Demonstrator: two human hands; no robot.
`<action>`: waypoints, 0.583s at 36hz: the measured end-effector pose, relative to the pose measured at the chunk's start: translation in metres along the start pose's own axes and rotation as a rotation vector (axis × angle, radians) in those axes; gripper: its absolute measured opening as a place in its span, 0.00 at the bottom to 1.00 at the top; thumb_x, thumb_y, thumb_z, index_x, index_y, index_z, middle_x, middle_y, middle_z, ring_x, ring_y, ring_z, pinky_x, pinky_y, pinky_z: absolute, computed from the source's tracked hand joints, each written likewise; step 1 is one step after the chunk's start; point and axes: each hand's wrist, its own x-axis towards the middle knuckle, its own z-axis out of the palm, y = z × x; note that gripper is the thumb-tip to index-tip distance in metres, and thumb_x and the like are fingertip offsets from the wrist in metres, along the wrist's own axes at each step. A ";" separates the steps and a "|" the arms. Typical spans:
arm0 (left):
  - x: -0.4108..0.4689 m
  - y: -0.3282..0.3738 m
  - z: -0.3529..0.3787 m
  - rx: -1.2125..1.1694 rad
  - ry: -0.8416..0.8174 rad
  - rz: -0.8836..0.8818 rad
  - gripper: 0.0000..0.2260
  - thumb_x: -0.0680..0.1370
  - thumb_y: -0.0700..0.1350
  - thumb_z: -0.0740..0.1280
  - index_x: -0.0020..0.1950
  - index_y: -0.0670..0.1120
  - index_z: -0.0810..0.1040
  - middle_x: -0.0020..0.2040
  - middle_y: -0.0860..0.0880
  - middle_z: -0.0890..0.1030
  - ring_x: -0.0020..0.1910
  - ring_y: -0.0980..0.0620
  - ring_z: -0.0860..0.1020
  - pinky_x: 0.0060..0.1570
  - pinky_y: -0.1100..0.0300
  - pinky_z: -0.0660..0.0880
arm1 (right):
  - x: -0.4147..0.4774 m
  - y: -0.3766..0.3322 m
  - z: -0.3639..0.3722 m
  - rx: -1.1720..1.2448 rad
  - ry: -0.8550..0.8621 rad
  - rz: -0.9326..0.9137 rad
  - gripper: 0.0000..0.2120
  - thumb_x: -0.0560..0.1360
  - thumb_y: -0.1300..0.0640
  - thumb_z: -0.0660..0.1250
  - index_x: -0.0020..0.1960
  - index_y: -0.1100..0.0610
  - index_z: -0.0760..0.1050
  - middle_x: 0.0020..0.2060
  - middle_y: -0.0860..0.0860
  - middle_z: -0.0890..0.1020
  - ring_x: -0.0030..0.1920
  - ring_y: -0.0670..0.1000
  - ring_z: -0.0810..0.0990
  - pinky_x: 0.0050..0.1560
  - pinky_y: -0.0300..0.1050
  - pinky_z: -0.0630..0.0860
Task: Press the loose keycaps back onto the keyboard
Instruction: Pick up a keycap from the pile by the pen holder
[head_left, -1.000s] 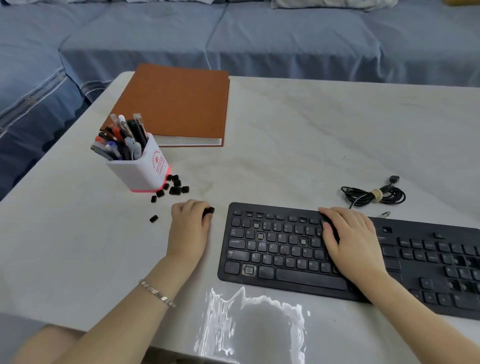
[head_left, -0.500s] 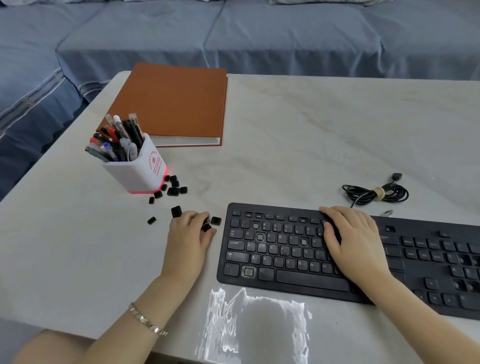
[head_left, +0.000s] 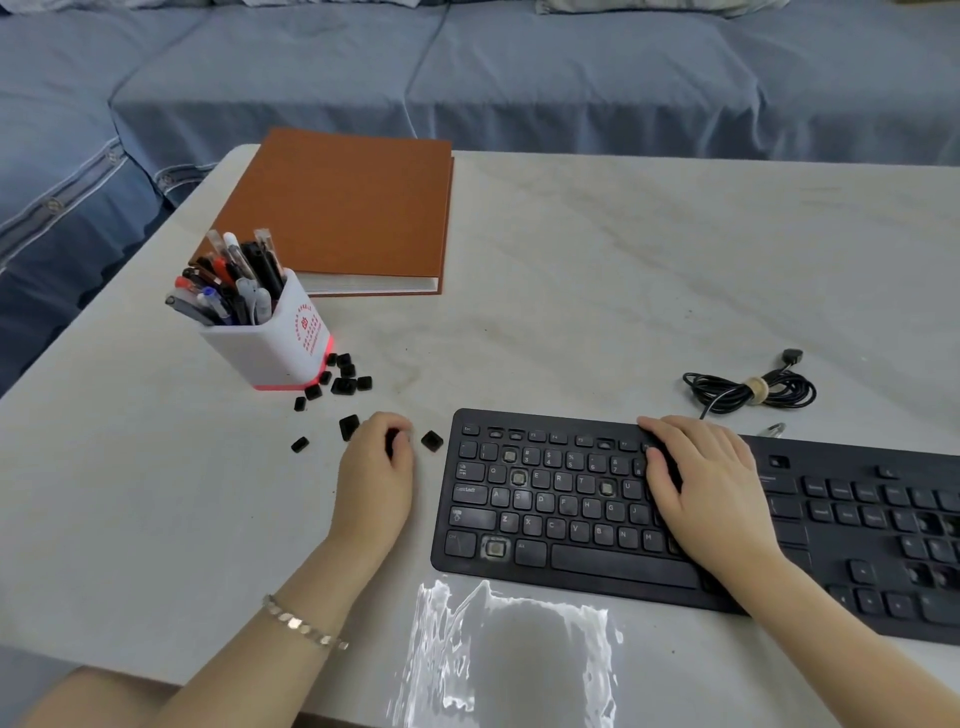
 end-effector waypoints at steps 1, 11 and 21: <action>0.001 0.008 -0.001 -0.157 -0.004 -0.149 0.08 0.80 0.35 0.58 0.53 0.40 0.75 0.40 0.50 0.77 0.39 0.52 0.73 0.42 0.61 0.70 | 0.000 0.000 0.000 0.002 0.000 0.001 0.19 0.75 0.52 0.54 0.56 0.58 0.79 0.48 0.53 0.81 0.50 0.56 0.76 0.58 0.46 0.63; -0.017 0.076 -0.024 -1.670 -0.427 -0.971 0.12 0.79 0.42 0.57 0.47 0.36 0.76 0.42 0.39 0.83 0.31 0.49 0.82 0.27 0.64 0.77 | 0.001 -0.001 -0.001 0.004 -0.031 0.025 0.19 0.75 0.51 0.54 0.57 0.57 0.78 0.48 0.52 0.81 0.50 0.56 0.77 0.59 0.45 0.62; -0.042 0.101 -0.021 -1.629 -0.735 -0.880 0.13 0.75 0.38 0.61 0.50 0.33 0.82 0.57 0.37 0.80 0.53 0.40 0.81 0.47 0.45 0.79 | 0.001 -0.002 -0.004 0.009 -0.051 0.044 0.19 0.75 0.51 0.54 0.57 0.57 0.78 0.48 0.53 0.81 0.50 0.57 0.77 0.60 0.45 0.61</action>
